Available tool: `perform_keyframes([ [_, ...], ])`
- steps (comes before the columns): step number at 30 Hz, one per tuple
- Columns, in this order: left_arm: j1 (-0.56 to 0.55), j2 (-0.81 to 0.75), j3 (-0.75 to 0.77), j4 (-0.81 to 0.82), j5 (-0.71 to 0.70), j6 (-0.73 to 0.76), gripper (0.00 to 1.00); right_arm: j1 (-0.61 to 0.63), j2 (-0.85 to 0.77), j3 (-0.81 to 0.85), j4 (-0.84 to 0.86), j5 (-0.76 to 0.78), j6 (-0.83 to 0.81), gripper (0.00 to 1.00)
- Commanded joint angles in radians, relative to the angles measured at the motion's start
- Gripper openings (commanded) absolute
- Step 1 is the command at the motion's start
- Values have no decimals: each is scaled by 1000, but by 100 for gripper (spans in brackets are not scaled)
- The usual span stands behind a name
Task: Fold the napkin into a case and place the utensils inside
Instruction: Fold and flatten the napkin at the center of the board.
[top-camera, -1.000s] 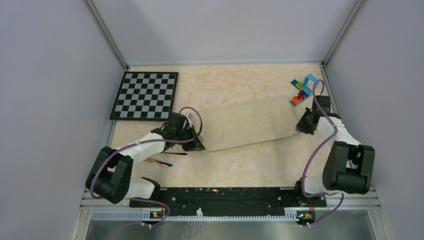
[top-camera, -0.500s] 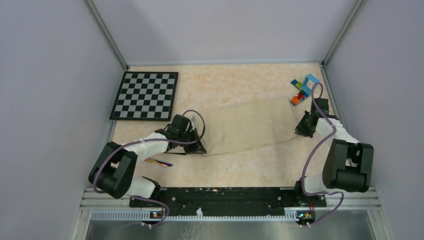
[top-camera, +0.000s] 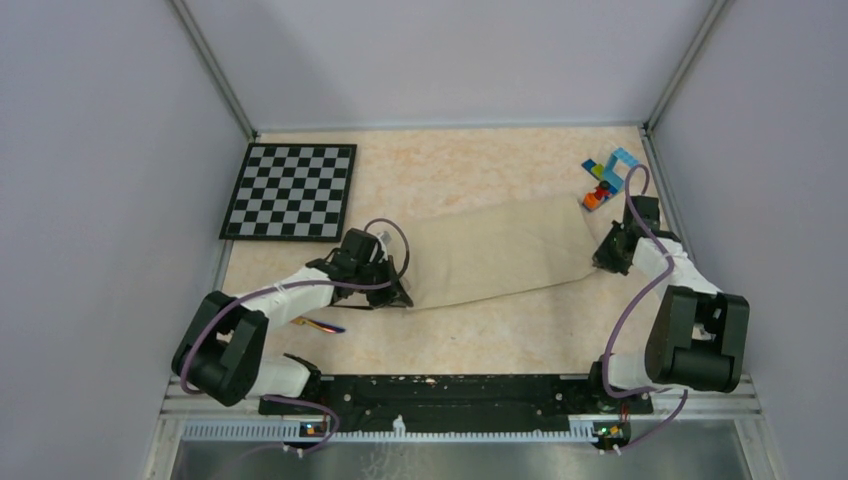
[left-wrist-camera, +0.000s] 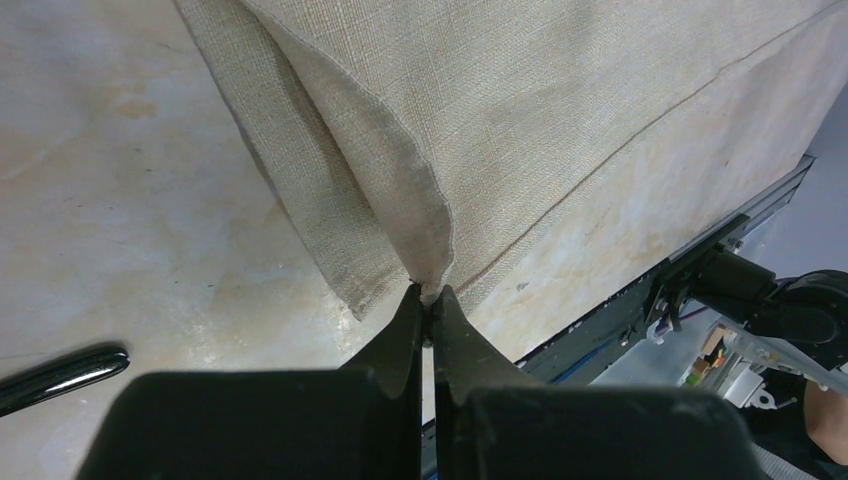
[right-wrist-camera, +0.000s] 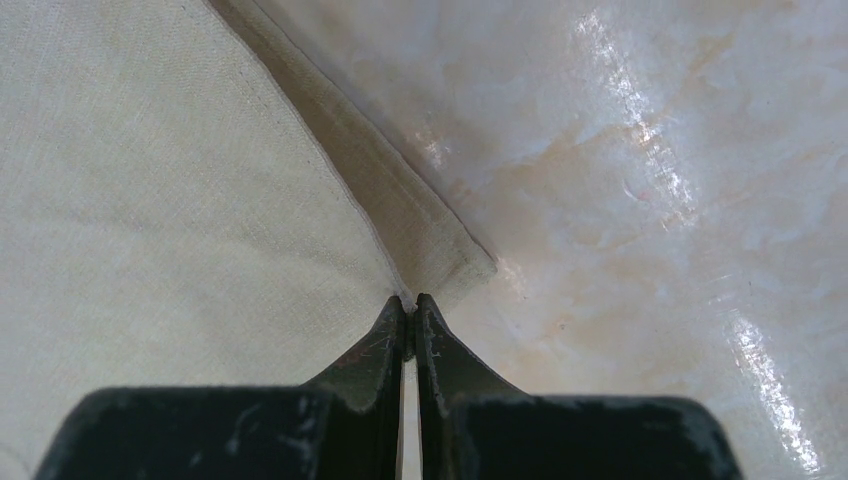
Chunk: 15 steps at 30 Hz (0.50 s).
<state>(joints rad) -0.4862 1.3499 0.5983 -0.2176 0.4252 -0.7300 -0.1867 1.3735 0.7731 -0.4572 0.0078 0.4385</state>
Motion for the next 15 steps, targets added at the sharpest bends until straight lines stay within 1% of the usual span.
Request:
perform_keyframes([
  [1, -8, -26, -13, 19, 22, -4, 0, -13, -12, 20, 2, 19, 4, 0],
  [8, -22, -28, -39, 21, 18, -8, 0, -13, -3, 10, 14, 17, 5, 0],
  [15, -34, 10, -39, 35, 25, -5, 0, -13, 9, 2, 18, 17, 2, 0],
])
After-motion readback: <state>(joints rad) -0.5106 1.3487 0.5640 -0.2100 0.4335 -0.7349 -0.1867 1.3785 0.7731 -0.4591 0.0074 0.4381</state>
